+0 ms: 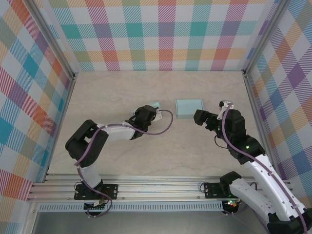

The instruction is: Fold the paper box

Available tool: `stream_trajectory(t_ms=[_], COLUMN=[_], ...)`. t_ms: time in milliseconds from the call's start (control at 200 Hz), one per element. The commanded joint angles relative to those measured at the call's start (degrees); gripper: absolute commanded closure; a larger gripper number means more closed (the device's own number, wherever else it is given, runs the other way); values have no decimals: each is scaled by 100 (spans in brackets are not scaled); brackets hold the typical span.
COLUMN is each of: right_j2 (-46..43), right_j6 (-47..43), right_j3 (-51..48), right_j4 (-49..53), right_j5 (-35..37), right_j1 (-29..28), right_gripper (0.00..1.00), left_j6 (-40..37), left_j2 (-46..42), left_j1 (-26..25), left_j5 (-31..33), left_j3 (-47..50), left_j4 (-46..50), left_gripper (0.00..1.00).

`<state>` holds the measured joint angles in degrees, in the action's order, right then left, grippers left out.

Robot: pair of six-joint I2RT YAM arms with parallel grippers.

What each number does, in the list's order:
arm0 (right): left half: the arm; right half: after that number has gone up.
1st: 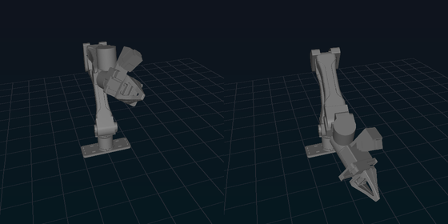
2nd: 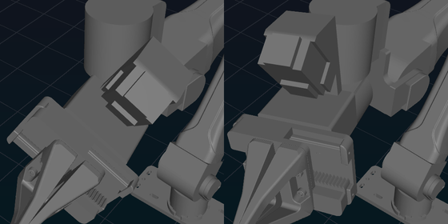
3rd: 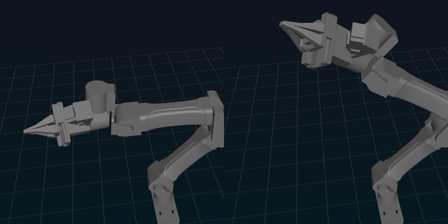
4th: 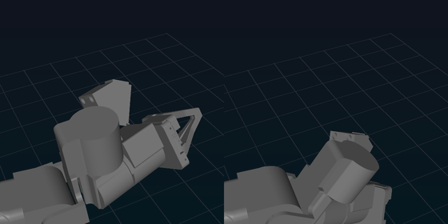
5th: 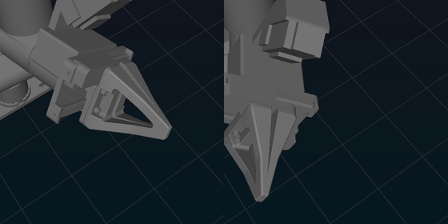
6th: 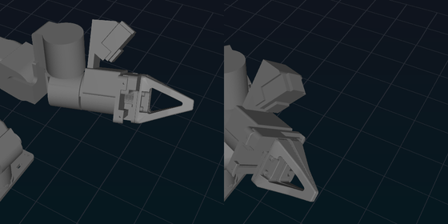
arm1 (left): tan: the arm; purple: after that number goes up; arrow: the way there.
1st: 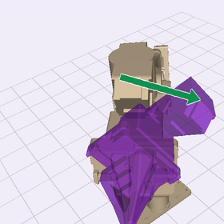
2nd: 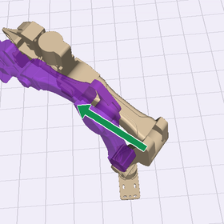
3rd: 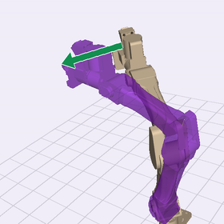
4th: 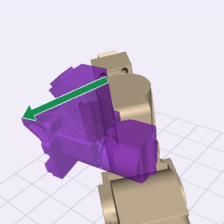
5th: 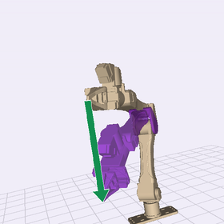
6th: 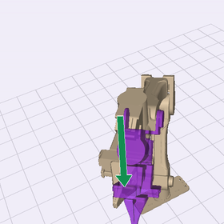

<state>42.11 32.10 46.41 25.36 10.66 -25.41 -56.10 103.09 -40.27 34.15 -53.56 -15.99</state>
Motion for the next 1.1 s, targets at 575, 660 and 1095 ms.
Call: stream_trajectory(t_ms=[575,660,1095], right_j2=[113,104,-9], right_j6=[-19,-28,-139], right_j3=[-112,-93,-96], right_j4=[-16,20,96], right_j5=[148,169,330], right_j1=[32,35,36], right_gripper=[0,0,0], left_j6=[-1510,-1461,-472], left_j2=[860,822,-1008], left_j1=[-40,-45,-913], left_j5=[-816,-764,83], left_j3=[749,805,1521], left_j4=[-2662,-2654,-1901], left_gripper=[62,31,0])
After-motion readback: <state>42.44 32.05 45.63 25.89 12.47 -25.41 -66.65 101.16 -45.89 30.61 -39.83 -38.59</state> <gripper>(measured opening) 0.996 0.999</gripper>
